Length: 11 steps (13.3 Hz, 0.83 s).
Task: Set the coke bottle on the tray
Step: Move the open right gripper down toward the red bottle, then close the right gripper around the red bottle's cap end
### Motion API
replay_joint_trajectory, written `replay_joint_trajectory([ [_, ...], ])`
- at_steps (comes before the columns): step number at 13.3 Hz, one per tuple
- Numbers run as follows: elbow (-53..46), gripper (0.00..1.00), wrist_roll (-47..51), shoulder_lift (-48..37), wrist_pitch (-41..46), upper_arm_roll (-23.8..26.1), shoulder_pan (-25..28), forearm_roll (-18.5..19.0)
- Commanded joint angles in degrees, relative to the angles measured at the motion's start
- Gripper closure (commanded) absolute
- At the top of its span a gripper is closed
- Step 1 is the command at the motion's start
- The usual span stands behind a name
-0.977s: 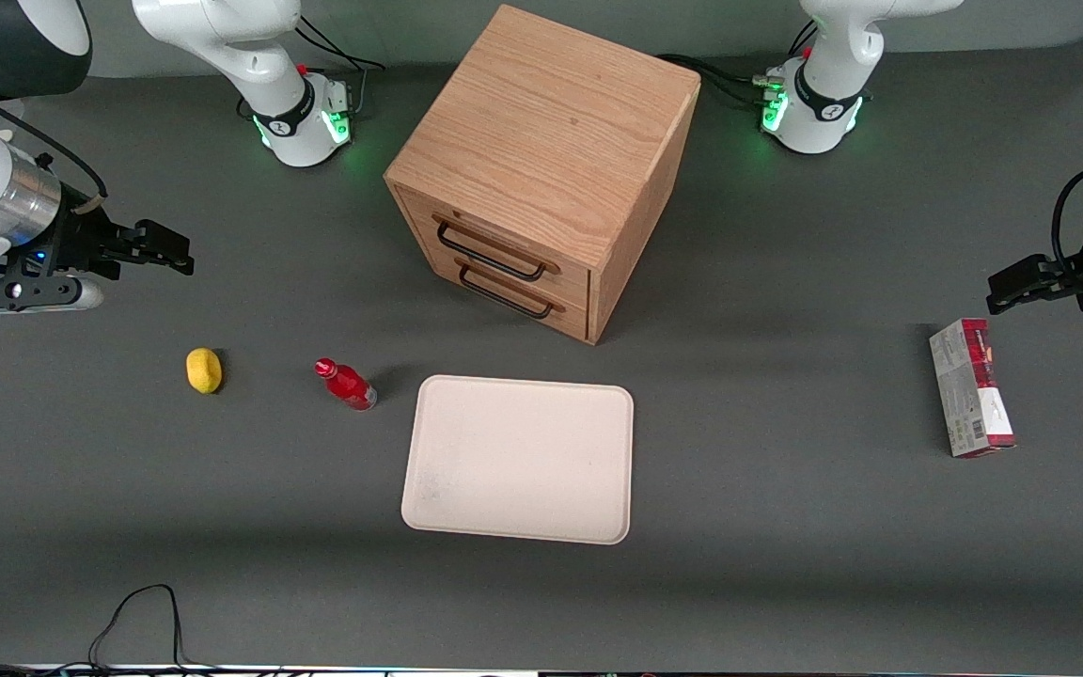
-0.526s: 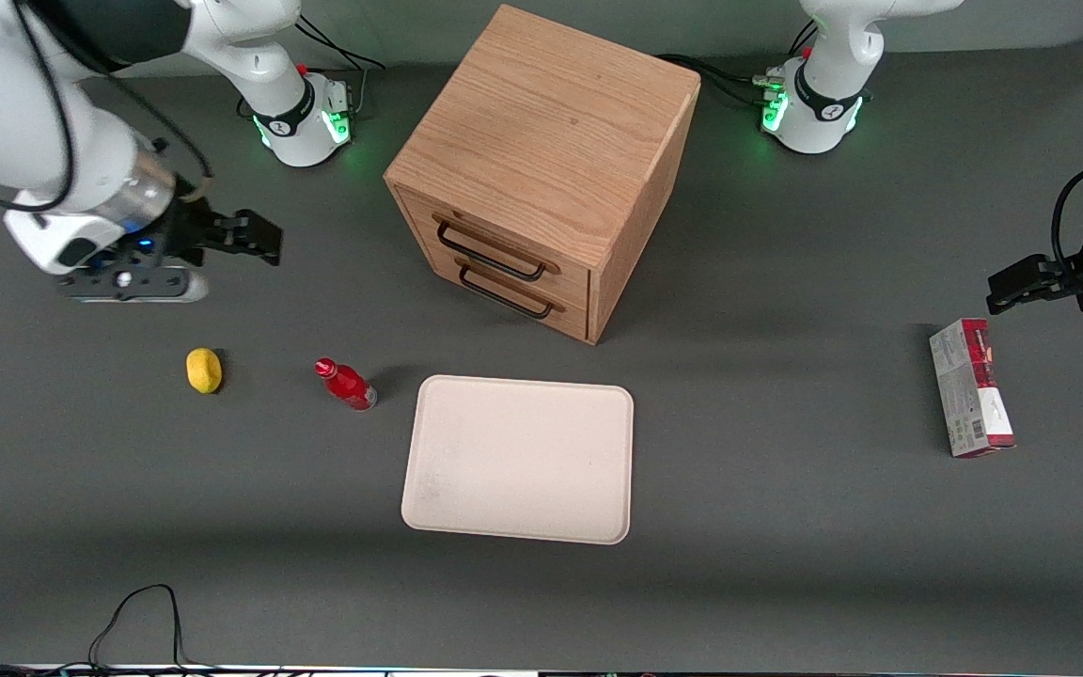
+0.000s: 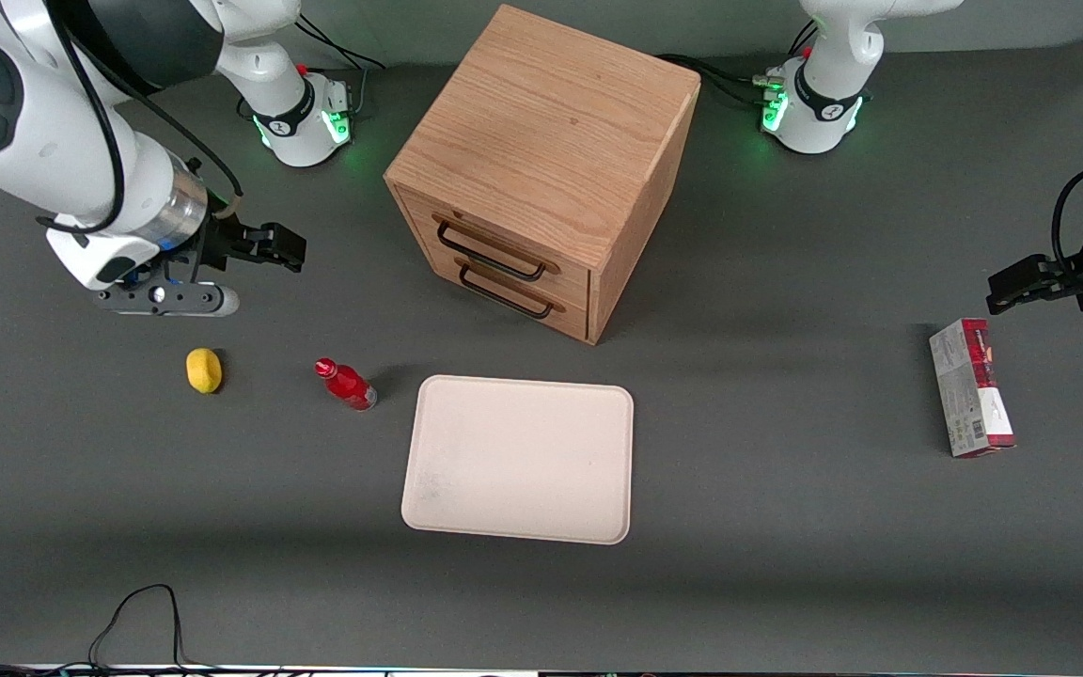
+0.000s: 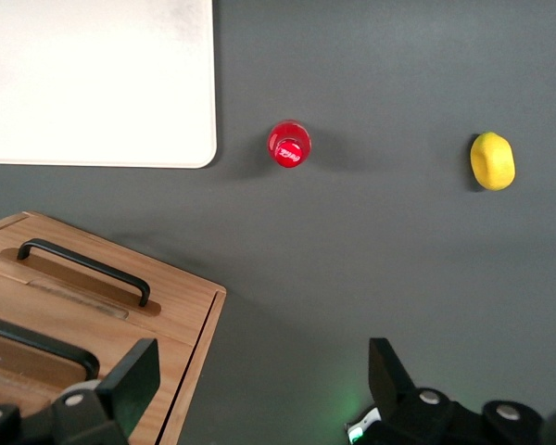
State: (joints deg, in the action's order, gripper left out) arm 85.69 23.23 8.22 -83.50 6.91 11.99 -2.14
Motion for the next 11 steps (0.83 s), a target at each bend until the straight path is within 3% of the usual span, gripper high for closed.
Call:
replay_joint_trajectory([
  [1,-0.44,0.0,-0.11,3.81,-2.53,-0.23,-0.3,0.29],
  [8,18.27,0.0,-2.22,9.26,-32.66,-1.82,-0.48,3.71],
  [11,18.99,0.0,-2.05,13.48,-36.73,-1.73,-0.39,4.95],
])
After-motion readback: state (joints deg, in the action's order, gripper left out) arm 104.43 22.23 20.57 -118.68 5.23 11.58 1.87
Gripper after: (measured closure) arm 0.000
